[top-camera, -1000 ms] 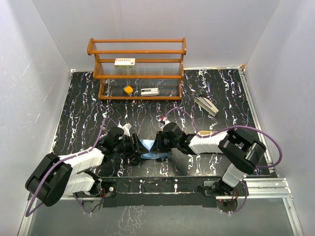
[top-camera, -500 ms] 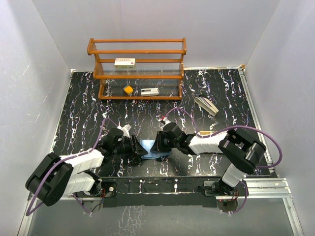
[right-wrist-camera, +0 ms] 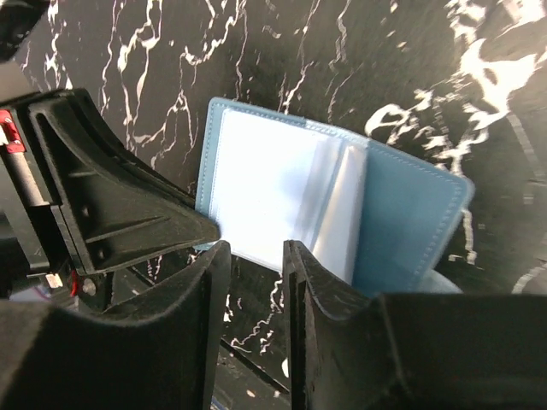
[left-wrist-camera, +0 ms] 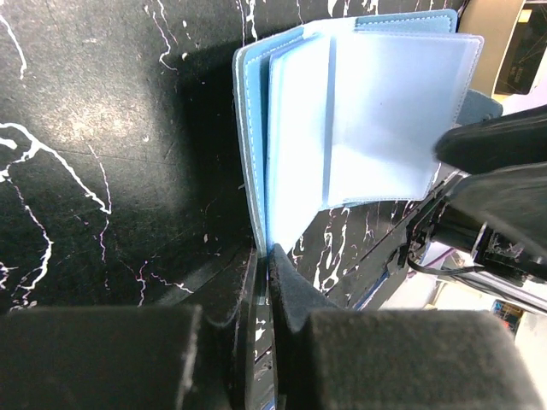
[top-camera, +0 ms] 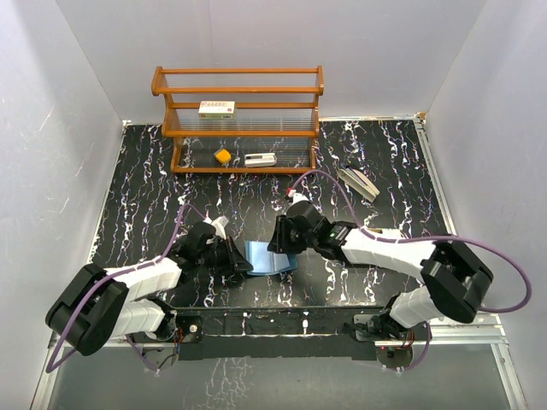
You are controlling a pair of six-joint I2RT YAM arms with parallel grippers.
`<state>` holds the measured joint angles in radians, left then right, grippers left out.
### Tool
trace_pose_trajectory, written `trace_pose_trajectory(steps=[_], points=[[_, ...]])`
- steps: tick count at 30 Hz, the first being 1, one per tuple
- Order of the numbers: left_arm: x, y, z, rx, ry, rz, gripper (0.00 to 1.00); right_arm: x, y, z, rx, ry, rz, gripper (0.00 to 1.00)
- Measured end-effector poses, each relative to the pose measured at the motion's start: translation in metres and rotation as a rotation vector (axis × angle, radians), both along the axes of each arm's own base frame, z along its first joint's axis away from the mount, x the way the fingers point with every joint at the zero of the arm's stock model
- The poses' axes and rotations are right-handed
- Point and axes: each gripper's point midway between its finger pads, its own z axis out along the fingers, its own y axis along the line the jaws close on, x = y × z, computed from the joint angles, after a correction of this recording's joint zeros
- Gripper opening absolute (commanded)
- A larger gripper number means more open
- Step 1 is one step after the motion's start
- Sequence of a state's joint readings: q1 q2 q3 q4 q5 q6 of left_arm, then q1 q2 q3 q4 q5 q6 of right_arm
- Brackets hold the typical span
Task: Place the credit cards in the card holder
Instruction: Open the card holder at the center of the board, then pick up the credit card from the storage box.
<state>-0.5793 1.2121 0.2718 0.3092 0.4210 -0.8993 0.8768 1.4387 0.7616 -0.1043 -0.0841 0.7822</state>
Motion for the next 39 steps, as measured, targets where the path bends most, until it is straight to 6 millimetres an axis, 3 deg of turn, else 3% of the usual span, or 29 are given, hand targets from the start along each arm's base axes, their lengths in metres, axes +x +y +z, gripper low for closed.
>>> trace_pose_trajectory(steps=[4,9,20,25,30,39], points=[[0.0,0.001,0.0,0.014,0.0,-0.003,0.0,0.012,-0.018,0.02,-0.086,-0.074,-0.046,0.34],[0.0,0.004,0.002,0.035,-0.001,-0.005,0.0,0.027,-0.059,0.033,-0.266,-0.137,-0.138,0.36],[-0.003,0.007,0.005,0.066,0.011,-0.028,0.0,0.048,-0.197,0.025,-0.646,-0.084,-0.411,0.47],[-0.005,0.007,0.008,0.076,0.012,-0.046,0.0,0.051,-0.229,0.028,-0.731,-0.043,-0.48,0.53],[-0.006,0.008,0.012,0.079,0.002,-0.058,0.0,0.062,-0.254,0.033,-0.826,-0.003,-0.551,0.66],[-0.011,0.007,0.018,0.061,-0.005,-0.079,0.0,0.056,-0.298,0.022,-0.965,0.119,-0.631,0.67]])
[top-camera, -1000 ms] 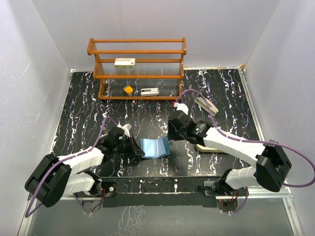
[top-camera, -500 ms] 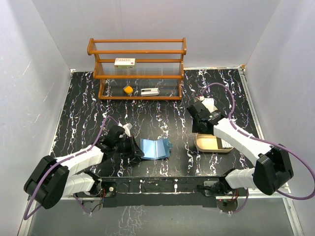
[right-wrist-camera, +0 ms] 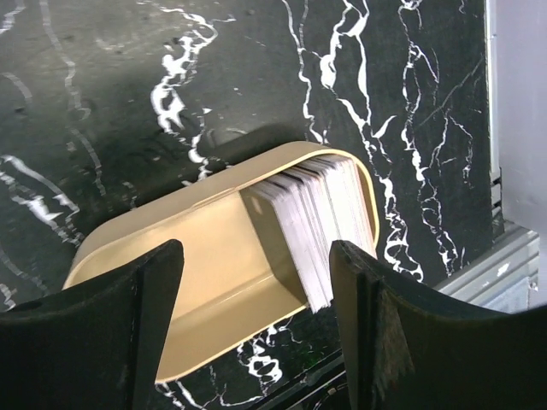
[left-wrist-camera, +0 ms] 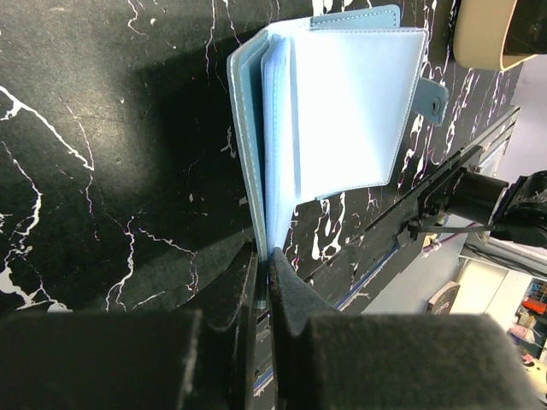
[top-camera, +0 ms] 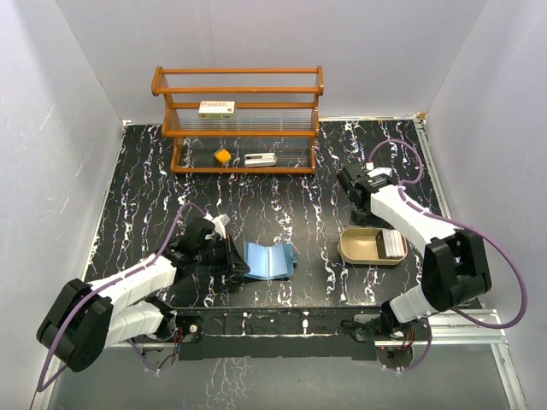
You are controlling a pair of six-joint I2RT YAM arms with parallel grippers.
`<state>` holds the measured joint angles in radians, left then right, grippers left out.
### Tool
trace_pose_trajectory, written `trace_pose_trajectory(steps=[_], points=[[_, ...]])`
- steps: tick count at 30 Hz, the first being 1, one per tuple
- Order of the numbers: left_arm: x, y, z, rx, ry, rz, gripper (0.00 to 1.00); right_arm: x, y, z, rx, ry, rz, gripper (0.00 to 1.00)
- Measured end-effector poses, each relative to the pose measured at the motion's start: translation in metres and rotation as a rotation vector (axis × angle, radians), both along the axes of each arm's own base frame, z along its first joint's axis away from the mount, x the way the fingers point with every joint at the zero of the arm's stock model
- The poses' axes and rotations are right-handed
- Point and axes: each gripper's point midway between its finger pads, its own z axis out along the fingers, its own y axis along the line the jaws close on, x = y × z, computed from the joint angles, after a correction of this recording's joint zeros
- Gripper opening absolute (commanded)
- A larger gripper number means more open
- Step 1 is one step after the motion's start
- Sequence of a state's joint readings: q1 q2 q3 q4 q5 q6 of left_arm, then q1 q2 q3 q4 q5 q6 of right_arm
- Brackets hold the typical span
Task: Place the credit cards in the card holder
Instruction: Pick up the credit card from the storage box.
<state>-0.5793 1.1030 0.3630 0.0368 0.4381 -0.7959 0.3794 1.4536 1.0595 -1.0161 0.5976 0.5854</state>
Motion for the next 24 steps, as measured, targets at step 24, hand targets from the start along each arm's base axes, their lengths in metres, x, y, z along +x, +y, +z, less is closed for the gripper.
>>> trace_pose_trajectory(steps=[24], points=[[-0.004,0.0,0.008,-0.005,-0.014,-0.03,0.0,-0.007,-0.034,-0.04,-0.055,0.209,-0.061,0.51]])
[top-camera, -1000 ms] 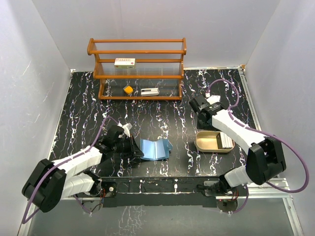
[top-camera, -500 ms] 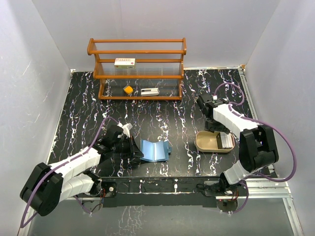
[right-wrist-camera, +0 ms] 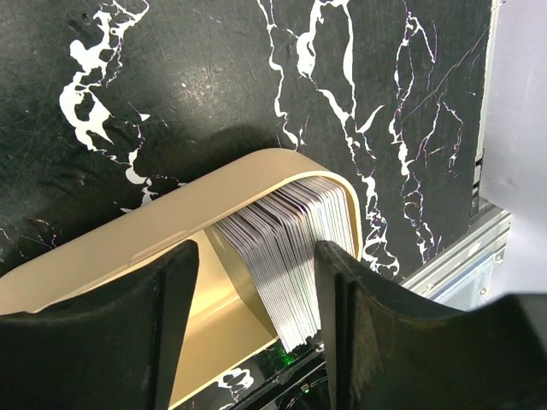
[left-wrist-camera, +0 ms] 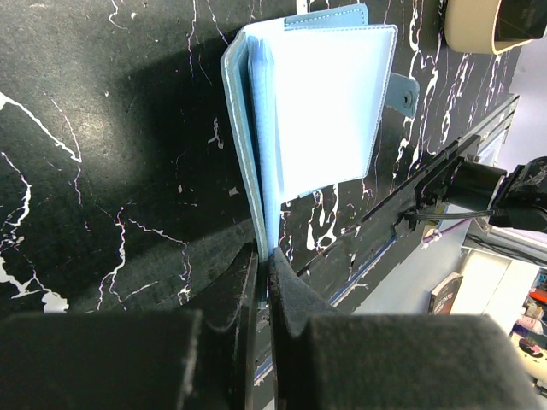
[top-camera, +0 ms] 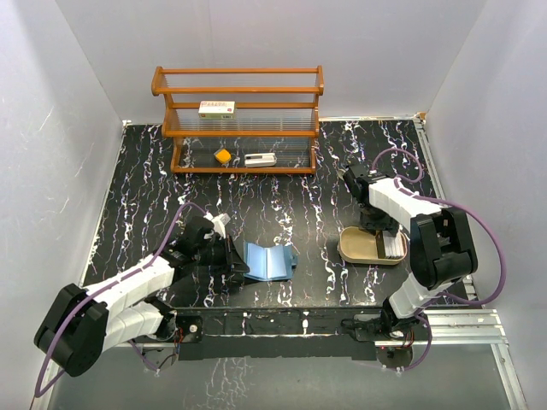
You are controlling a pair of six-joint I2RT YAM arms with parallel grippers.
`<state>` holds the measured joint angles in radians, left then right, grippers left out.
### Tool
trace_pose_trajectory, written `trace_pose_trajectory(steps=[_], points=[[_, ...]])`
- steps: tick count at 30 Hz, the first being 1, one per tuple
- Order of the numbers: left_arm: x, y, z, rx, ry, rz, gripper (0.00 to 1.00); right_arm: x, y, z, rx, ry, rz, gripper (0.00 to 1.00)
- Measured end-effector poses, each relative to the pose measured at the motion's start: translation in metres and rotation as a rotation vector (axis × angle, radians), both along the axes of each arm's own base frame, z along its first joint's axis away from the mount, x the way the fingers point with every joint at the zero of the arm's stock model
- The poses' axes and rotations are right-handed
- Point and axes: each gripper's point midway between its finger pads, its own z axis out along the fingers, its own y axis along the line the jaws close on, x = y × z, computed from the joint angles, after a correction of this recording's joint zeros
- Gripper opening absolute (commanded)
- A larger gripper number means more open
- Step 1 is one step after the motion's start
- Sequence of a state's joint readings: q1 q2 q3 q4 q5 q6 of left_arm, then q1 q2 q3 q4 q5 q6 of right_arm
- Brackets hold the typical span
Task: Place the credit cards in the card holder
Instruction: Pick up the credit card from the storage box.
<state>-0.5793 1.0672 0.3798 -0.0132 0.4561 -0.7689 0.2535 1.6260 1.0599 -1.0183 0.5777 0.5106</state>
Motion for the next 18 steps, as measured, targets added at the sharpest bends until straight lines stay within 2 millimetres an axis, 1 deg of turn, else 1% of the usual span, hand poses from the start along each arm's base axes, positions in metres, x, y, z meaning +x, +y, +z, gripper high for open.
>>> trace_pose_trajectory(steps=[4,11,18], points=[[-0.0005,0.0003,0.0007,0.0,0.0,0.0,0.0,0.0001,-0.0004,0.0002,-0.002,-0.002,-0.002,0.43],[-0.0016,0.0011,0.0031,-0.003,-0.004,0.001,0.0,0.0001,-0.0039,0.0018,-0.022,-0.004,-0.004,0.34],[-0.0019,0.0013,0.0042,-0.004,-0.007,0.001,0.0,0.002,-0.0042,0.0036,-0.025,-0.011,-0.006,0.3]])
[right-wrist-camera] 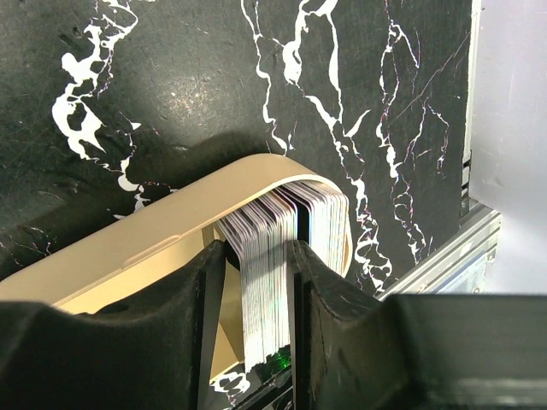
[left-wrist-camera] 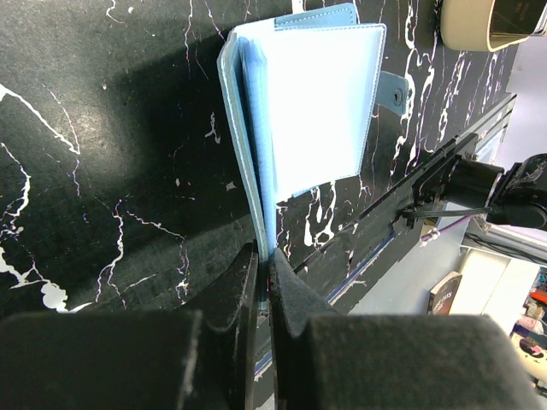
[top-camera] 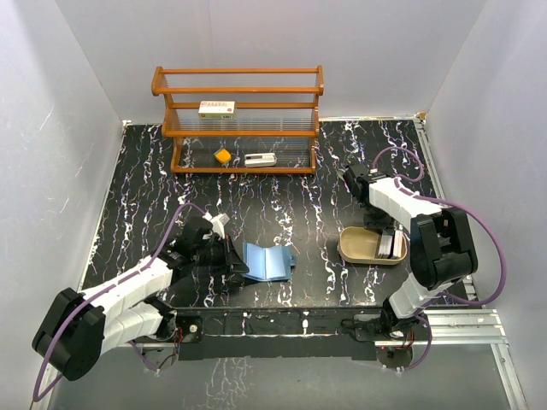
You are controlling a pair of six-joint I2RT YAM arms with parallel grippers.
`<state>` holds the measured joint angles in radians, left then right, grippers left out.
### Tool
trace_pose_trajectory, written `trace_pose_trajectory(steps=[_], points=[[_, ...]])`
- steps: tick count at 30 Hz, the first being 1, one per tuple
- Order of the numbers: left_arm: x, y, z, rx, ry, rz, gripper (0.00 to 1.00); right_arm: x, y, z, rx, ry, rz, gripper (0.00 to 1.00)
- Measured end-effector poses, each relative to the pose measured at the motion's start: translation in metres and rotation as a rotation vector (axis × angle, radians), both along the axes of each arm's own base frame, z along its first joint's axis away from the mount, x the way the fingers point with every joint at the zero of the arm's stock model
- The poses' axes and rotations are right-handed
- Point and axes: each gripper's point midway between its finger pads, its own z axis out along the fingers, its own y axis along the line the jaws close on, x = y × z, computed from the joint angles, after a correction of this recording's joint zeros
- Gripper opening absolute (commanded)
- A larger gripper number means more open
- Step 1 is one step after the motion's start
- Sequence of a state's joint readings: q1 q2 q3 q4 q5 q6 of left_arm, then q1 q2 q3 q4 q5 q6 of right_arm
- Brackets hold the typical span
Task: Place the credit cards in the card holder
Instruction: Pick up the credit card from the storage box.
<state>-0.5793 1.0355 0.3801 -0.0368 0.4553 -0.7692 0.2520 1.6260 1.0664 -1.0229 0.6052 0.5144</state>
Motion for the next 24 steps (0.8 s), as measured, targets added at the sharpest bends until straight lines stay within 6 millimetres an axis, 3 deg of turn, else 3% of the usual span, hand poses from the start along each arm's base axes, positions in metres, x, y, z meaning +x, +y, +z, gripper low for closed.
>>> trace_pose_trajectory(steps=[11,15,24], points=[[-0.0004,0.0003,-0.0003,0.001,0.003,0.001,0.0,0.0015,0.001,0.002,0.009,-0.014,-0.007,0.32],[-0.0004,0.0003,-0.0004,0.002,0.003,0.001,0.0,0.0019,0.0002,0.0023,0.01,-0.016,-0.011,0.38],[-0.0003,0.0004,-0.0005,0.002,0.003,0.001,0.0,0.0019,0.0003,0.0023,0.01,-0.017,-0.012,0.31]])
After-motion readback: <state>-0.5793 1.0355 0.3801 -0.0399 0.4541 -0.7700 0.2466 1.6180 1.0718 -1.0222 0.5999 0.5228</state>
